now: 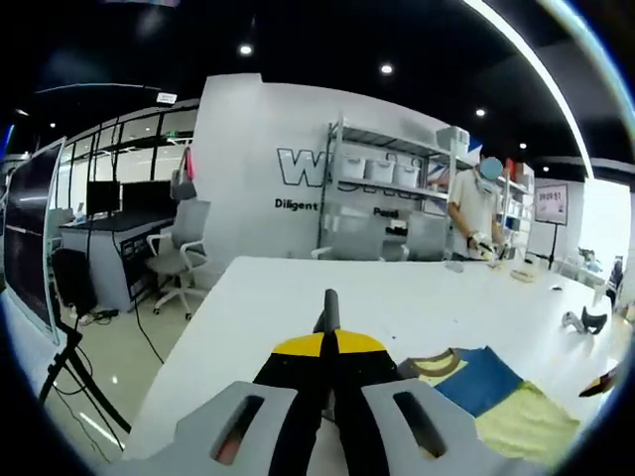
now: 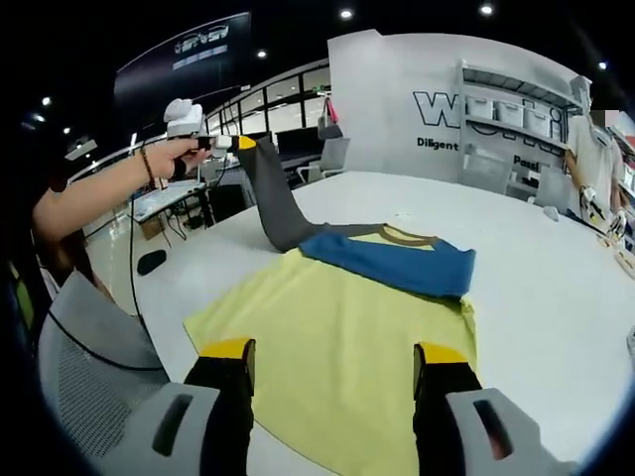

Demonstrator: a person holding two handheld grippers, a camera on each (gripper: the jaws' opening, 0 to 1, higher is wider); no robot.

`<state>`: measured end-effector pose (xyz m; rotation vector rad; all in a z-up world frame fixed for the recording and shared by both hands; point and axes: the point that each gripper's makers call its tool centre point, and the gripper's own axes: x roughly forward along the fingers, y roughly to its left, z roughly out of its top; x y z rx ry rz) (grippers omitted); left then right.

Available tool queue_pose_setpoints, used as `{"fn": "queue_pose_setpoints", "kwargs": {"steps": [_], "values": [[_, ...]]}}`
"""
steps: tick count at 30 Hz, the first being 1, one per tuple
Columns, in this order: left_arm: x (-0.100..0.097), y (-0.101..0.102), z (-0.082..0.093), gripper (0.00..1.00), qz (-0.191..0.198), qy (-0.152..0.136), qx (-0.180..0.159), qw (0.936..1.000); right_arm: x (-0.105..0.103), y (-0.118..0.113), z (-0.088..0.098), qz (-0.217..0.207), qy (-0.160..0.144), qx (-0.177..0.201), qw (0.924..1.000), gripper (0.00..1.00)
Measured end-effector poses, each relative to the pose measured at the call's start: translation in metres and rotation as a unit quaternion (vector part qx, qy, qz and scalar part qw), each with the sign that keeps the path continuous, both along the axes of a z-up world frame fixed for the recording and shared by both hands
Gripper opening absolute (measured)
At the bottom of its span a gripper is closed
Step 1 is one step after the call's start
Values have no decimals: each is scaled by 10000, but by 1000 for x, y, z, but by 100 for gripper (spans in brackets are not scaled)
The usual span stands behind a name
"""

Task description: Fold the garment on the visible template until the final outline fits inside the template.

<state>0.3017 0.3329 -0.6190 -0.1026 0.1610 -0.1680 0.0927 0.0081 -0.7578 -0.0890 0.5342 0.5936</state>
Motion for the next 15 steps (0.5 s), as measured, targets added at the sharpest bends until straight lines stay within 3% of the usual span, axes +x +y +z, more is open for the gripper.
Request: {"fn": "queue_pose_setpoints", "kwargs": {"steps": [5, 15], "values": [[7, -21, 10, 0, -154, -13, -145, 9998, 2, -7, 4, -61, -42, -14, 10000, 61], [18, -64, 23, 0, -527, -149, -88, 9985, -2, -10, 1, -85, 16, -2, 10000, 61]]}}
